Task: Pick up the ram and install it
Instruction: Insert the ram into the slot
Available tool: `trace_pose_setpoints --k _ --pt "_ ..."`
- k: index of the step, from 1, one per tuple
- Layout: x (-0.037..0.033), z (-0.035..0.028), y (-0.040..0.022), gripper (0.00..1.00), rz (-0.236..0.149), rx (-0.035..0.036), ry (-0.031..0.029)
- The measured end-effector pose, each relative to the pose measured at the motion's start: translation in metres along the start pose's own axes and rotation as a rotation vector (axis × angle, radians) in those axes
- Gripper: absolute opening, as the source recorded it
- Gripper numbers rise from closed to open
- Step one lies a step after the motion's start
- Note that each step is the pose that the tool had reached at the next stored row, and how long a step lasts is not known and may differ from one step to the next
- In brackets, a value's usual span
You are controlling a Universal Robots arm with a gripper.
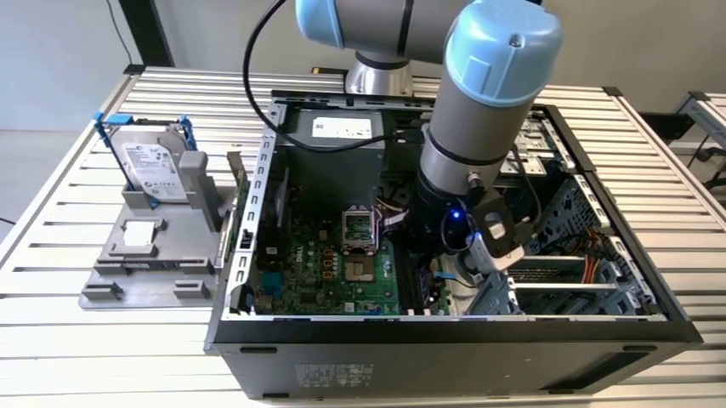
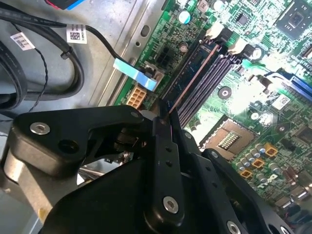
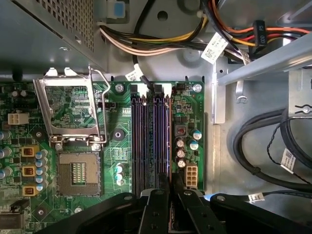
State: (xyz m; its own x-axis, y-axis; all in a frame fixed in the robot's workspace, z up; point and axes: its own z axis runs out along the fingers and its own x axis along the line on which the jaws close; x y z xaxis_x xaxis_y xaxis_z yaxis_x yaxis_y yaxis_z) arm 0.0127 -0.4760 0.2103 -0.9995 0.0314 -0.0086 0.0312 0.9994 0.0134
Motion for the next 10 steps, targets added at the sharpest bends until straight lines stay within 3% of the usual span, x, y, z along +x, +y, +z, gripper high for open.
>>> trace_pose_setpoints --k 8,9,10 --pt "0.0000 0.0015 0.0000 0.00 0.000 0.0001 0.0000" --pt "0.0000 0.0015 0.0000 1.00 0.000 0.0001 0.0000" --pt "0.0000 0.0015 0.0000 1.00 0.000 0.0001 -0.0001"
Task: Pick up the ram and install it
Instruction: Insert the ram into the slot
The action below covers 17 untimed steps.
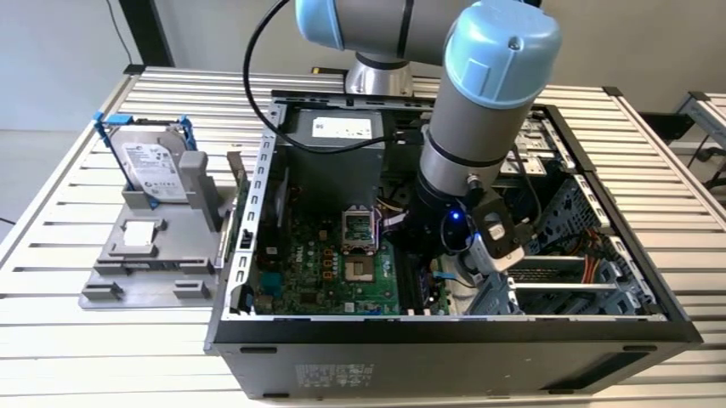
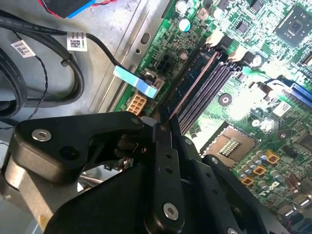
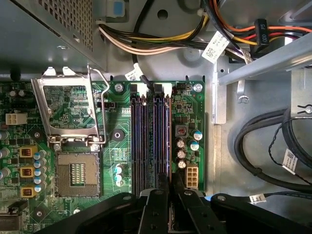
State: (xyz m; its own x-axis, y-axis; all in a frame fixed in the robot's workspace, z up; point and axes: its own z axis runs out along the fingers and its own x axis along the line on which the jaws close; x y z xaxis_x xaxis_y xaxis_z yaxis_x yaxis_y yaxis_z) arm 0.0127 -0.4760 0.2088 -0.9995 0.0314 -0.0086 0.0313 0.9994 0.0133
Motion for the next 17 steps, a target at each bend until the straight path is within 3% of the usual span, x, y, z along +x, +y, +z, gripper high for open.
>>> trace_pose_setpoints --k 3,10,14,15,17 --pt "-0.0001 -0.0007 0.0000 1.00 0.001 -0.0001 0.0014" --pt "-0.0005 -0.0318 0.0001 1.00 0.003 0.0000 0.0032" --pt "-0.0005 -0.0340 0.0002 1.00 0.003 -0.0033 0.0033" --pt "-0.0005 -0.0340 0.0002 0.00 0.003 -0.0032 0.0033" --pt "-0.0005 -0.0341 0.0002 0.00 0.003 -0.0031 0.0034"
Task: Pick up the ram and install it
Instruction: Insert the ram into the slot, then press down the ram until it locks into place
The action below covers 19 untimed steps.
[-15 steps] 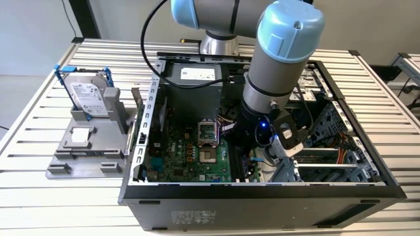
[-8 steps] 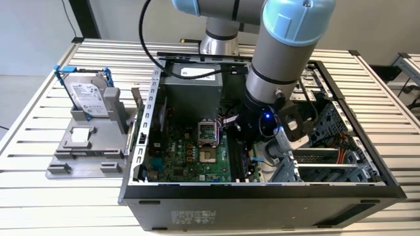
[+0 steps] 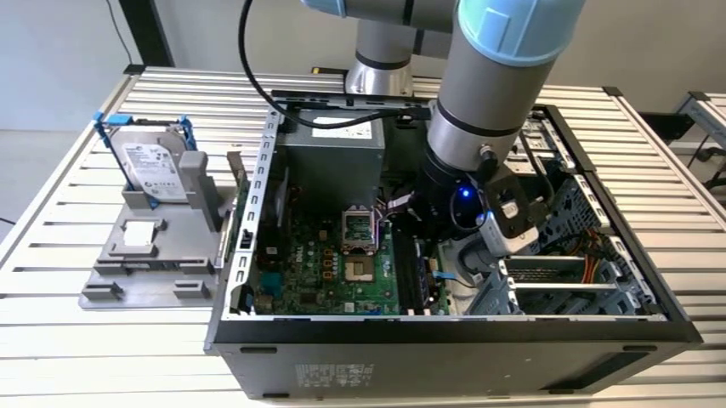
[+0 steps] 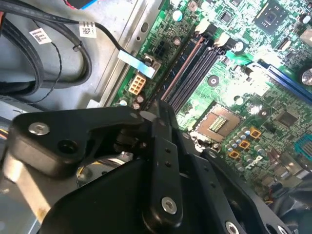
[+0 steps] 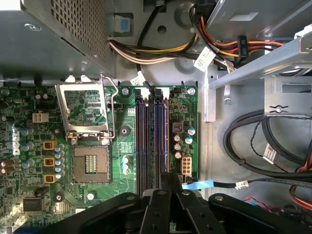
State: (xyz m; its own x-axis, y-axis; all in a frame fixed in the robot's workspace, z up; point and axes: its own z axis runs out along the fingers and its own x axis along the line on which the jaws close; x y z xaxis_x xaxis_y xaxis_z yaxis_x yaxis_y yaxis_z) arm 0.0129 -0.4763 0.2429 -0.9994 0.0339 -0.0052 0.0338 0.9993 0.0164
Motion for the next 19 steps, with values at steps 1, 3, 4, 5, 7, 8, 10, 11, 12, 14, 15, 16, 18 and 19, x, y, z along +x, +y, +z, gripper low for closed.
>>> trace_pose_setpoints --k 1,3,4,5,7,8,10,11,12,14,15,16,18,19 --pt "0.0000 0.0000 0.0000 0.00 0.000 0.0000 0.0000" --pt "0.0000 0.0000 0.0000 0.00 0.000 -0.0001 0.0000" --pt "0.0000 0.0000 0.0000 0.00 0.000 -0.0002 0.0000" --pt "0.0000 0.0000 0.0000 0.00 0.000 -0.0002 0.0000" --pt "0.0000 0.0000 0.0000 0.00 0.000 -0.0003 0.0000" --pt "0.0000 0.0000 0.0000 0.00 0.000 -0.0003 0.0000" --pt "0.0000 0.0000 0.0000 0.00 0.000 -0.0003 0.0000" --pt "0.0000 0.0000 0.0000 0.00 0.000 -0.0004 0.0000" --pt "0.0000 0.0000 0.0000 0.00 0.000 -0.0004 0.0000" --pt "0.0000 0.0000 0.0000 0.00 0.000 -0.0004 0.0000" --pt "0.0000 0.0000 0.0000 0.00 0.000 -0.0004 0.0000" --pt "0.0000 0.0000 0.0000 0.00 -0.002 -0.0005 0.0000" --pt "0.0001 0.0000 0.0000 0.00 -0.020 -0.0005 0.0004" --pt "0.0001 0.0000 0.0000 0.00 -0.032 -0.0006 0.0006"
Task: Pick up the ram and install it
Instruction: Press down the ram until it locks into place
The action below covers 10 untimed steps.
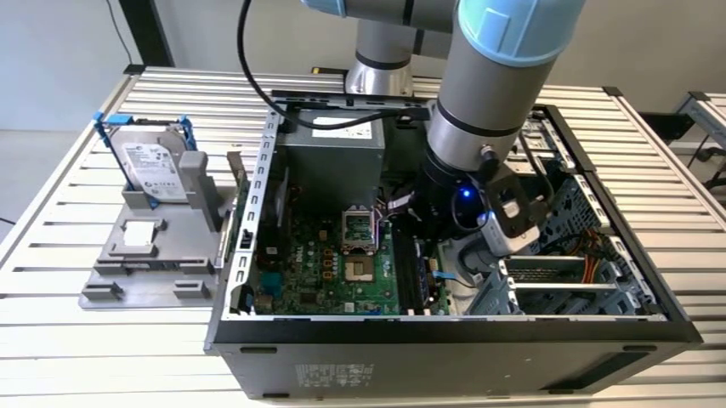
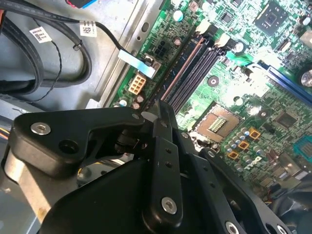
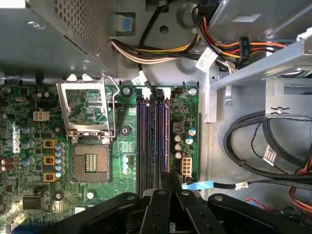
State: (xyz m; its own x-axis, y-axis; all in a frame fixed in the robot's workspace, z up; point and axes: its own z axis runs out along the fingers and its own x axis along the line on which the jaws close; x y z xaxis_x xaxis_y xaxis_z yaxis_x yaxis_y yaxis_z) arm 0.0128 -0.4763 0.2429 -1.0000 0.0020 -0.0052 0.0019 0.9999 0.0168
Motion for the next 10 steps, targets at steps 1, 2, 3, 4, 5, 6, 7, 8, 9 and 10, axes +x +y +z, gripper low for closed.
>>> trace_pose_setpoints --k 1,2,3,4,5,6,7,8,9,10 --pt "0.0000 0.0000 0.0000 0.00 -0.010 -0.0001 0.0002" --pt "0.0000 0.0000 0.0000 0.00 -0.023 -0.0001 0.0004" --pt "0.0000 0.0000 0.0000 0.00 -0.039 -0.0002 0.0007" --pt "0.0000 0.0000 0.0000 0.00 -0.056 -0.0003 0.0010" --pt "0.0000 0.0000 0.0000 0.00 -0.073 -0.0004 0.0014" --pt "0.0000 0.0000 0.0000 0.00 -0.088 -0.0006 0.0019" --pt "0.0000 0.0001 0.0003 0.00 -0.102 -0.0007 0.0022" --pt "0.0000 0.0000 0.0005 0.00 -0.114 -0.0007 0.0028" --pt "0.0000 0.0000 0.0007 0.00 -0.125 -0.0010 0.0042" --pt "-0.0001 0.0000 0.0009 0.00 -0.136 -0.0017 0.0065"
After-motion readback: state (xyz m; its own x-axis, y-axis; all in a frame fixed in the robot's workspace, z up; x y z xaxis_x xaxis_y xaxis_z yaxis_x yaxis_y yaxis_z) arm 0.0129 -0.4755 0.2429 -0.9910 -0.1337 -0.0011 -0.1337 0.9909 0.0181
